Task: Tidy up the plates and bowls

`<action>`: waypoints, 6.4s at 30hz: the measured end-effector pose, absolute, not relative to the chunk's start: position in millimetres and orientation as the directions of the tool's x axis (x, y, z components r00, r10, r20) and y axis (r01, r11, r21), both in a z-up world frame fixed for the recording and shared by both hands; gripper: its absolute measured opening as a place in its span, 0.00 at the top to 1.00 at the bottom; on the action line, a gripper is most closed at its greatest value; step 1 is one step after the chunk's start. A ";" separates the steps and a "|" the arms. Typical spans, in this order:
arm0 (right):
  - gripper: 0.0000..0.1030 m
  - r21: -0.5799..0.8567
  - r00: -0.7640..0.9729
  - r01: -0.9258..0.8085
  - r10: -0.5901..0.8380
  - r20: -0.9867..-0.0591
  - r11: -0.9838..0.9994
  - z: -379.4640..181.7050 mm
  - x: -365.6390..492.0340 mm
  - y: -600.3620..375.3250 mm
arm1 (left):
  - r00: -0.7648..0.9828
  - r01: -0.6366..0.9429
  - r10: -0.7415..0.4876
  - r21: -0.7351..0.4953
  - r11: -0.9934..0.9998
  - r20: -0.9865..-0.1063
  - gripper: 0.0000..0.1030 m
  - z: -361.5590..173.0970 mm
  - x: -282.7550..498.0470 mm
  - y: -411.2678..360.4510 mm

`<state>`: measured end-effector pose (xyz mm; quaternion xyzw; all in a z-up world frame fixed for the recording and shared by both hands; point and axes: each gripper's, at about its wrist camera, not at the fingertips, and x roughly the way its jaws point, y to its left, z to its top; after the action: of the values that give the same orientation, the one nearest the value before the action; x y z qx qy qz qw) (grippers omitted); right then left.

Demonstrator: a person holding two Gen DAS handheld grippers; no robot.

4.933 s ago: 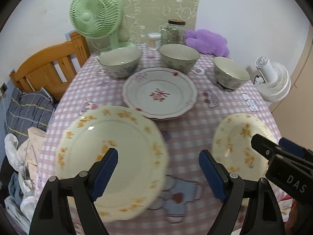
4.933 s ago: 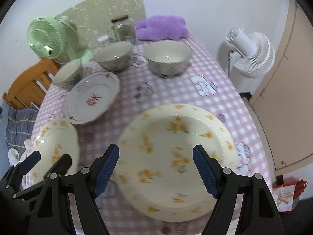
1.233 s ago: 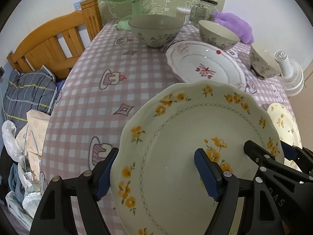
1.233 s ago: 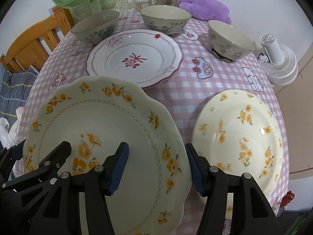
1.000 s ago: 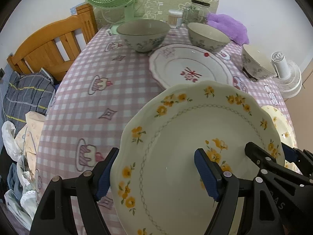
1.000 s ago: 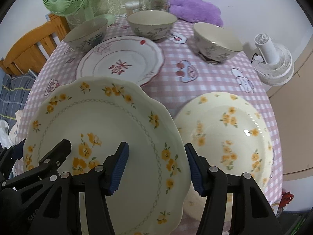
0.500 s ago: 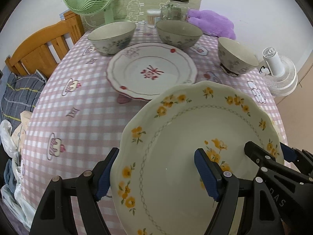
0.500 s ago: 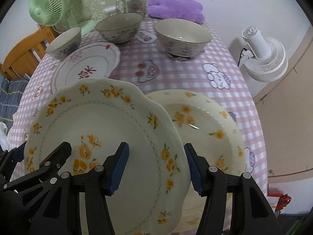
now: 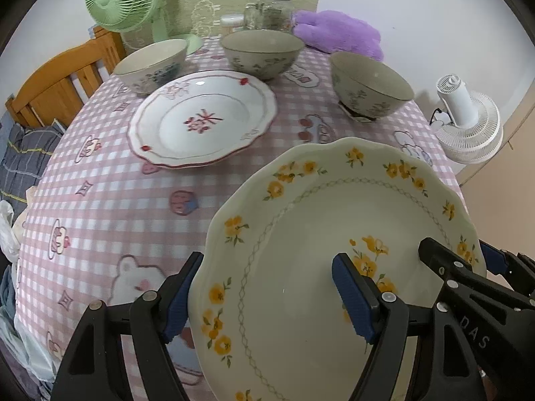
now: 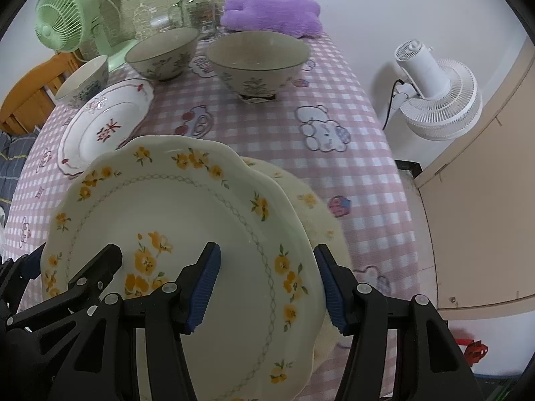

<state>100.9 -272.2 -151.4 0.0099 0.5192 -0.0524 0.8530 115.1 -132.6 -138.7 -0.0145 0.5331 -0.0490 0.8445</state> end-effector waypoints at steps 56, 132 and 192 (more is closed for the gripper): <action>0.42 -0.021 0.429 0.116 -0.069 -0.901 0.993 -170.2 108.1 -322.7 | 0.439 0.046 -0.016 0.005 0.999 -0.898 0.20 -149.1 116.8 -178.9; 0.45 0.095 0.608 0.222 -0.062 -0.792 0.970 -116.7 177.0 -112.2 | 0.576 0.122 -0.100 -0.035 0.992 -0.811 0.28 -113.6 220.6 29.5; 0.59 0.055 0.450 0.086 0.010 -0.893 0.995 -178.7 199.9 -103.0 | 0.444 0.106 -0.017 0.034 0.994 -0.896 0.41 -179.2 209.6 26.2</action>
<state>199.9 -103.0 -178.7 0.0460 0.5238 -0.0225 0.8503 209.6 26.2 -179.2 0.0426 0.5261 -0.0362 0.8486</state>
